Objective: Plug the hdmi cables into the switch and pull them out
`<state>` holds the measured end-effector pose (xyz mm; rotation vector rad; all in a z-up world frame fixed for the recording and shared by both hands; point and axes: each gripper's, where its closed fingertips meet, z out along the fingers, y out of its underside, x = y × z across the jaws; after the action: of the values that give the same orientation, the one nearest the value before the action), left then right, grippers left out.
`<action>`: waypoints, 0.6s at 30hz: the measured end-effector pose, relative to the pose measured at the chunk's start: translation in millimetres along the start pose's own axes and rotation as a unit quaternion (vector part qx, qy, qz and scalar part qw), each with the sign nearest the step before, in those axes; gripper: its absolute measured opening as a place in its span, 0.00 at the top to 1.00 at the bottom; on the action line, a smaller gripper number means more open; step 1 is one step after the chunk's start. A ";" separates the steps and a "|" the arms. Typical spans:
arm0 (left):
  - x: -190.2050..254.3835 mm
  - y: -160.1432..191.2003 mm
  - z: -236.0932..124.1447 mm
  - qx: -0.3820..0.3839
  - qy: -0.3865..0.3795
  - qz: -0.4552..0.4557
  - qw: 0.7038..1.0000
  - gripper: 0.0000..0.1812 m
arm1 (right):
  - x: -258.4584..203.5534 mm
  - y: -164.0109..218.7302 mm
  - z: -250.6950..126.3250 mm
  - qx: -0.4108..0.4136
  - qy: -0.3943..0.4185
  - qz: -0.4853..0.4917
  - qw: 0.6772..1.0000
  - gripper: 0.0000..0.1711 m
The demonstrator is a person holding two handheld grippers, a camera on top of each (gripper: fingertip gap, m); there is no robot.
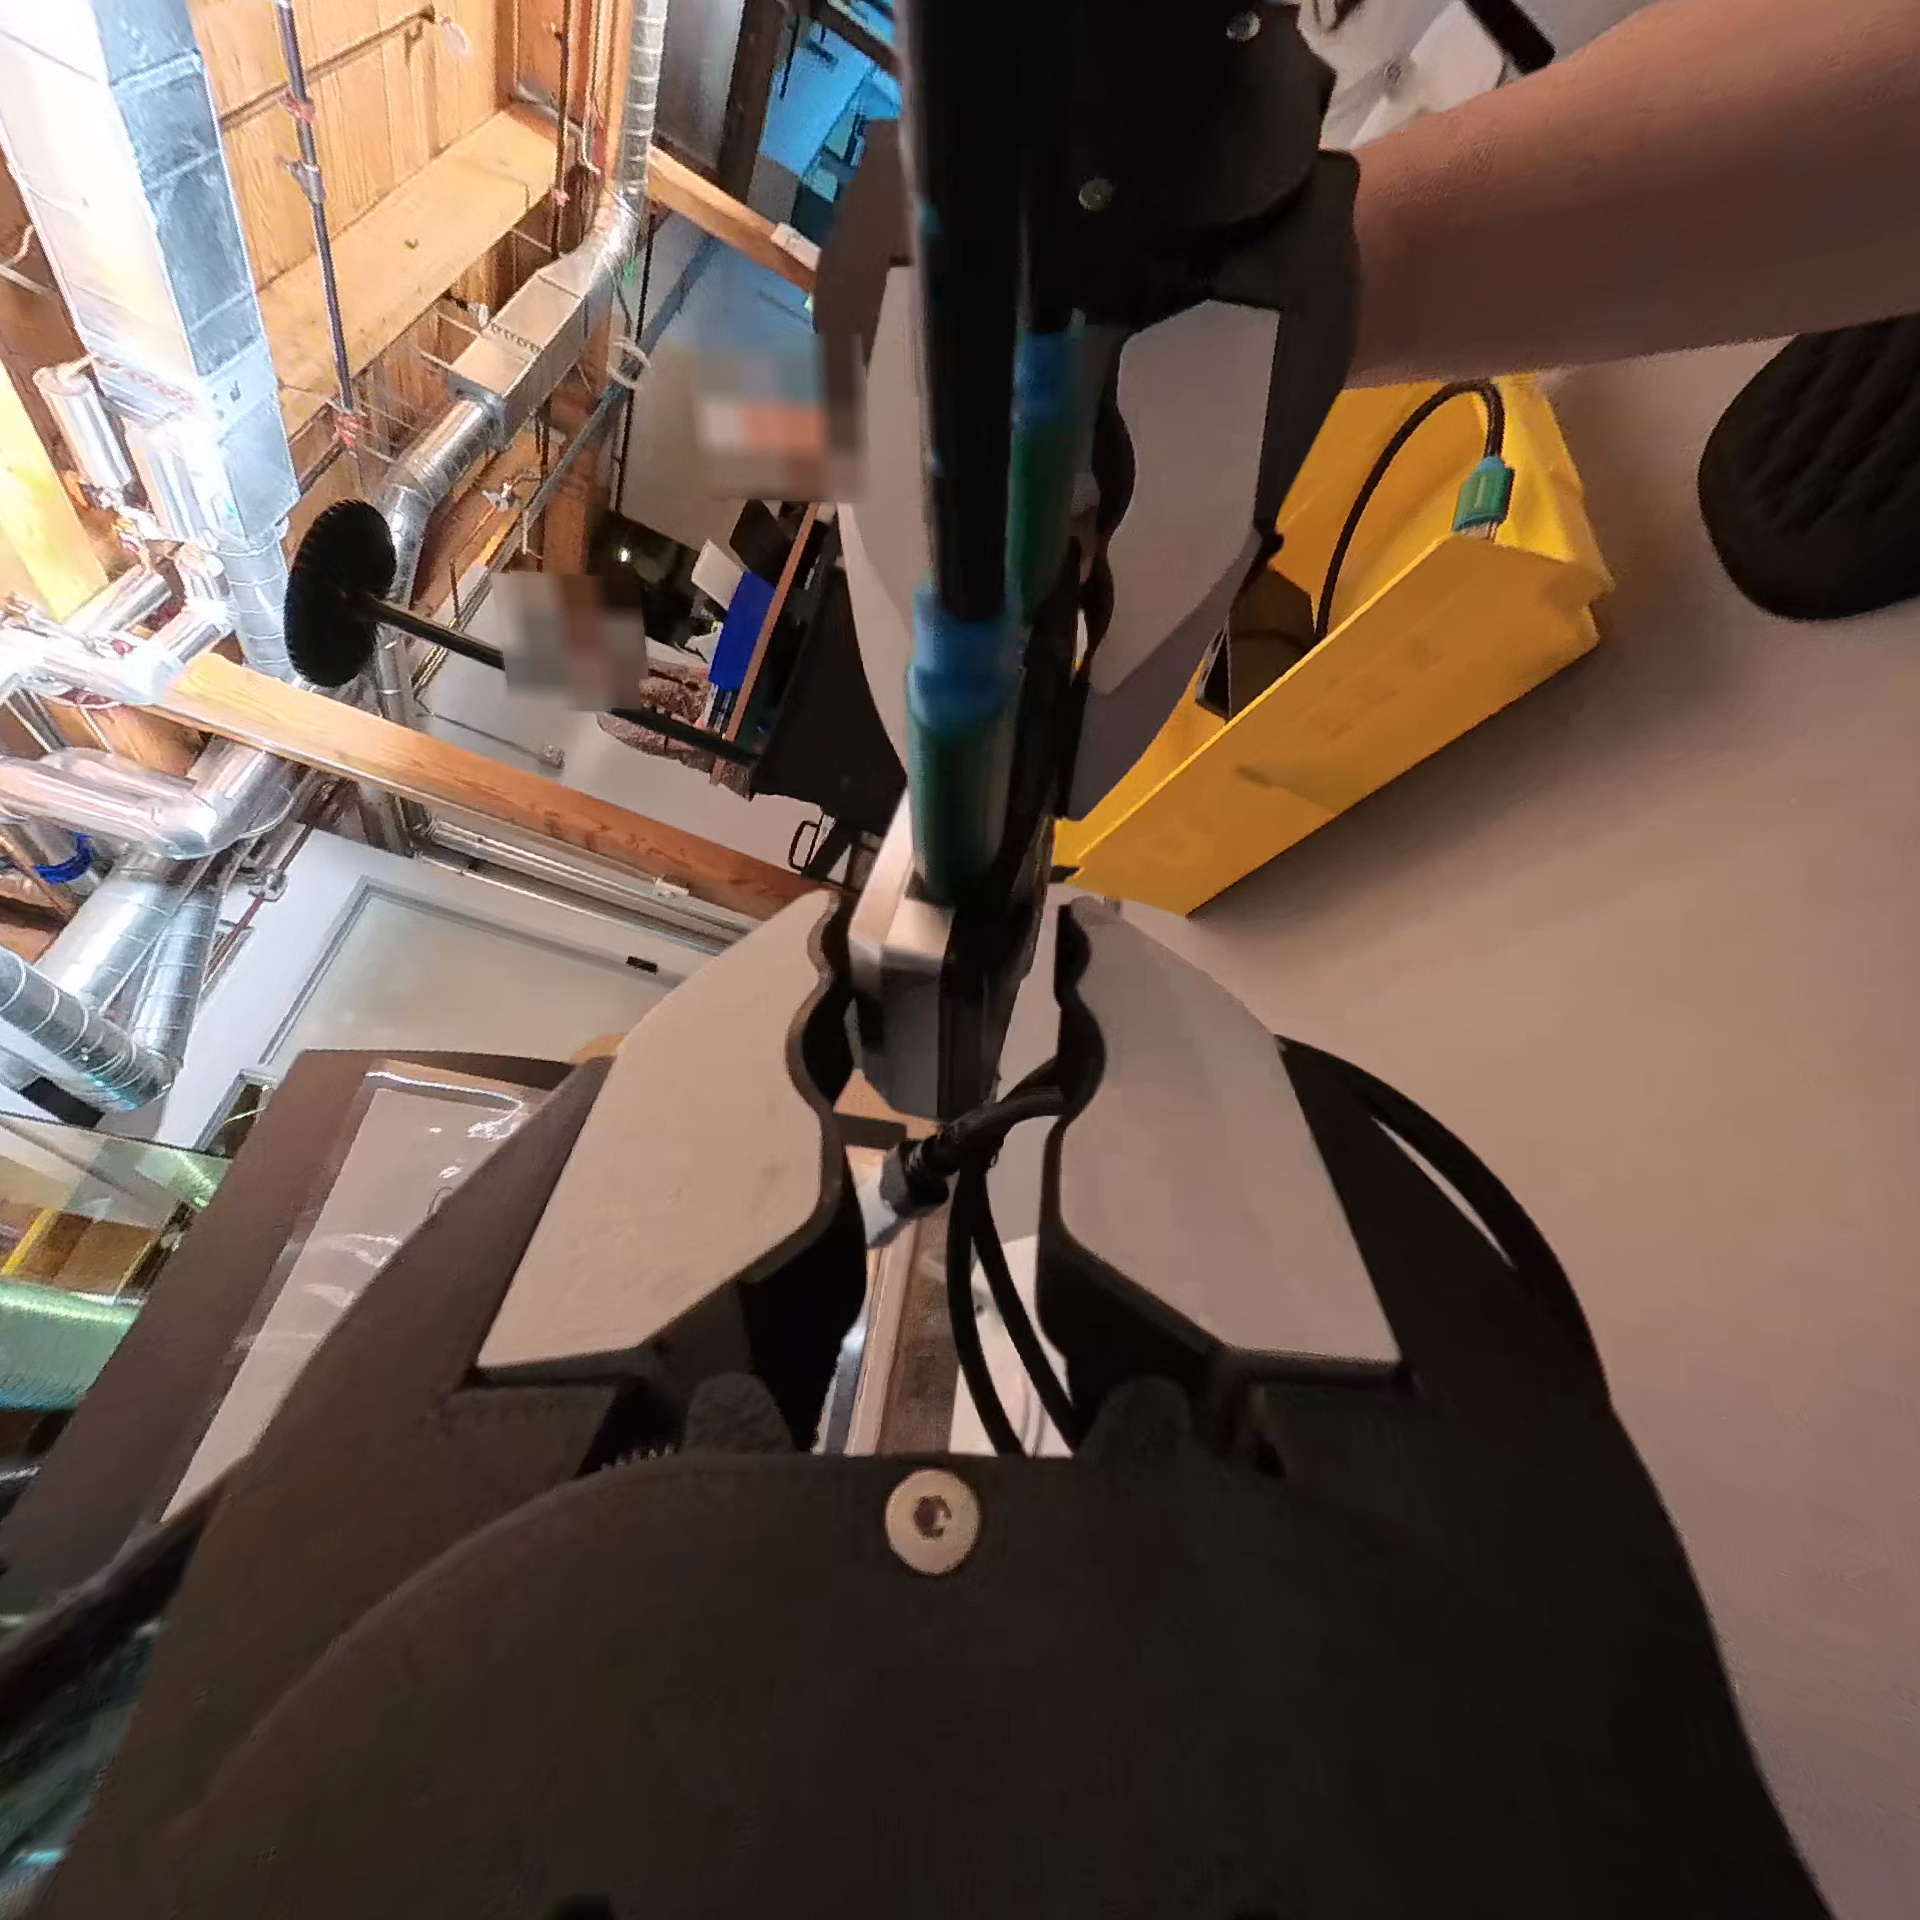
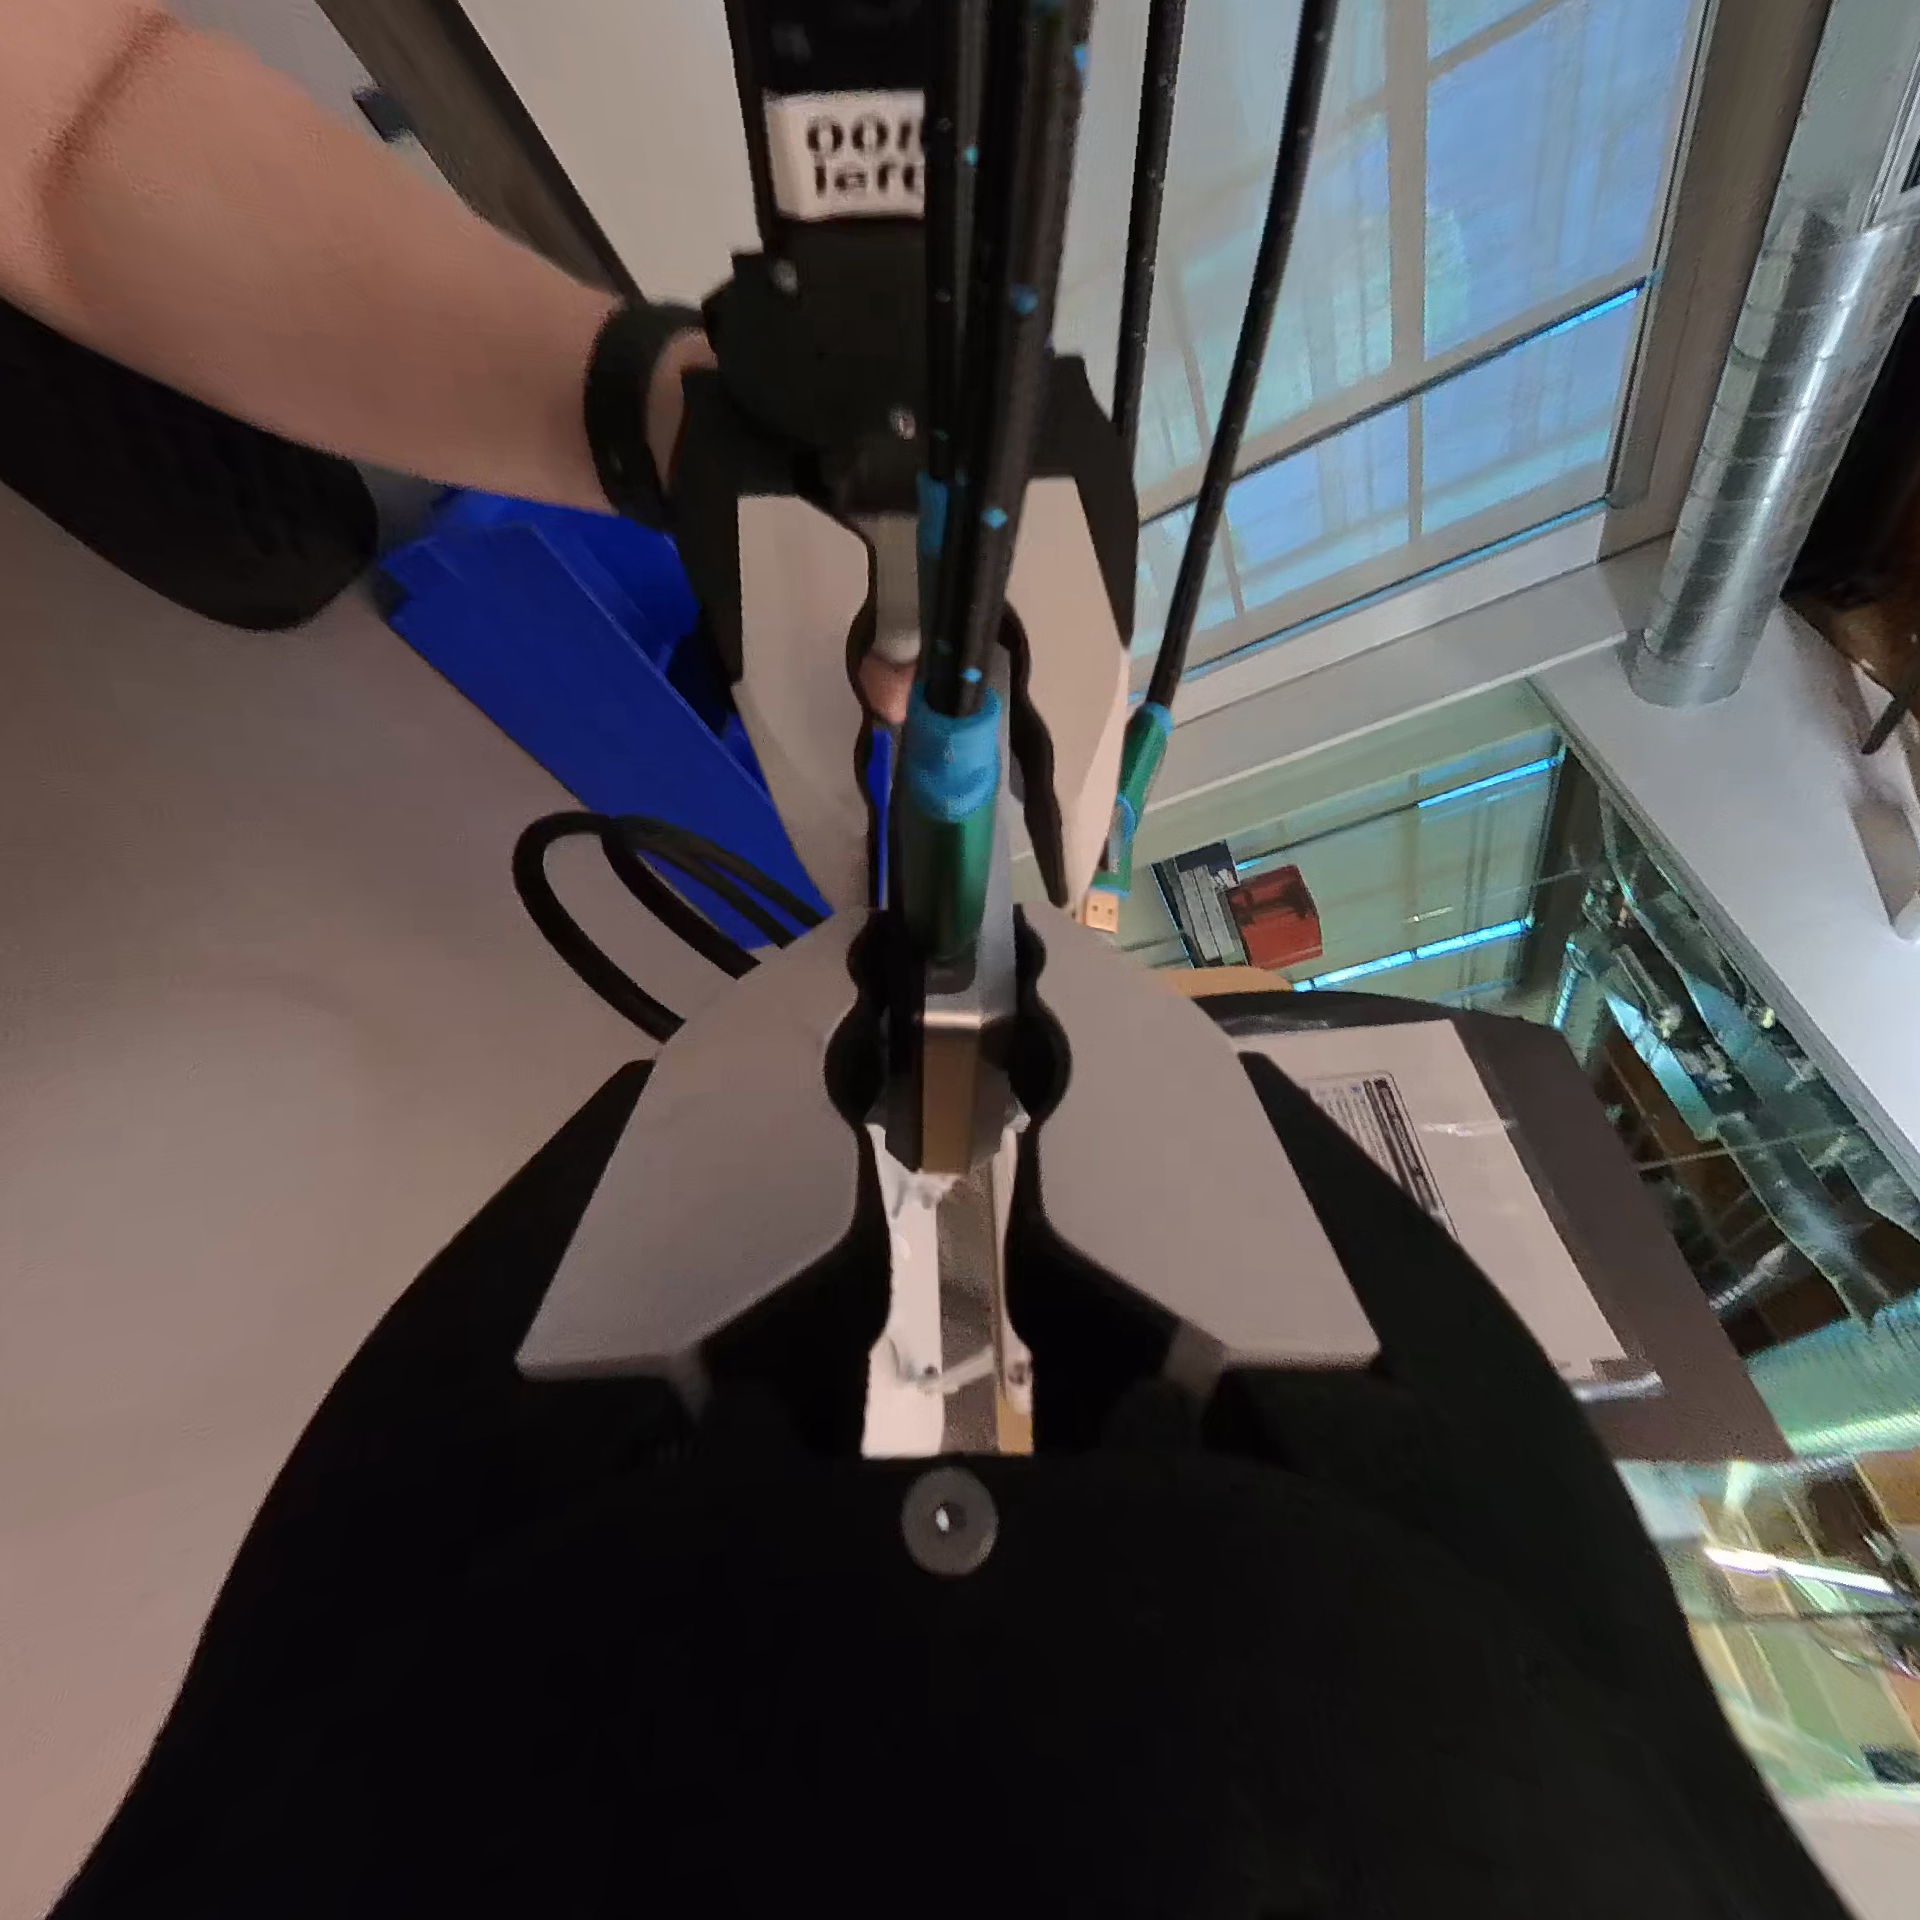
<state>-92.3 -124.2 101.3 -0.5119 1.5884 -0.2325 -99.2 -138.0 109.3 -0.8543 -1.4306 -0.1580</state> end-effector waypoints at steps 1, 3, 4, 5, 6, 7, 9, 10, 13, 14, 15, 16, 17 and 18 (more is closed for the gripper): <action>1.9 -4.1 0.8 0.013 0.002 -0.006 1.000 0.80 | -1.5 -4.5 -0.3 0.011 -0.005 0.004 1.000 0.87; 8.2 -18.8 1.3 0.054 0.014 -0.032 0.998 0.82 | -4.8 -11.2 -0.5 0.034 -0.015 0.010 0.999 0.87; 11.0 -23.6 1.1 0.066 0.025 -0.041 0.997 0.82 | -5.5 -13.7 -2.5 0.048 -0.021 0.019 0.998 0.87; 11.7 -26.0 1.0 0.076 0.029 -0.047 0.996 0.82 | -5.4 -15.2 -4.3 0.059 -0.025 0.028 0.998 0.87; 12.0 -28.1 1.1 0.084 0.030 -0.052 0.995 0.82 | -5.6 -16.6 -5.7 0.071 -0.028 0.035 0.996 0.87; 12.8 -30.0 1.2 0.092 0.031 -0.054 0.994 0.83 | -6.2 -17.6 -6.9 0.083 -0.033 0.044 0.995 0.87; 15.0 -31.6 1.9 0.099 0.033 -0.049 0.993 0.83 | -7.9 -17.3 -8.3 0.106 -0.044 0.063 0.991 0.87; 16.2 -31.6 2.5 0.096 0.034 -0.048 0.994 0.83 | -8.7 -16.8 -8.8 0.117 -0.049 0.072 0.989 0.87; 22.2 -30.1 3.3 0.080 0.059 -0.043 0.994 0.88 | -10.3 -14.2 -10.2 0.146 -0.059 0.090 0.983 0.86; 21.4 -28.1 4.6 0.068 0.057 -0.042 0.995 0.88 | -6.8 -10.5 -9.8 0.144 -0.045 0.093 0.984 0.85; 19.0 -25.2 6.1 0.055 0.050 -0.039 0.997 0.88 | -3.8 -6.5 -9.5 0.141 -0.034 0.098 0.985 0.84; 17.0 -22.0 6.9 0.043 0.043 -0.032 0.998 0.88 | -1.6 -2.5 -9.4 0.136 -0.028 0.108 0.984 0.84; 16.3 -19.0 7.0 0.035 0.042 -0.027 0.998 0.88 | 1.5 2.0 -9.6 0.130 -0.020 0.119 0.984 0.80; 16.5 -17.0 6.6 0.031 0.046 -0.026 0.998 0.88 | 4.5 5.5 -9.9 0.126 -0.011 0.128 0.984 0.76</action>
<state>-83.0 -145.6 93.6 -0.5010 1.6541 -0.3483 -87.2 -138.4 112.0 -0.8217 -1.3137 0.2235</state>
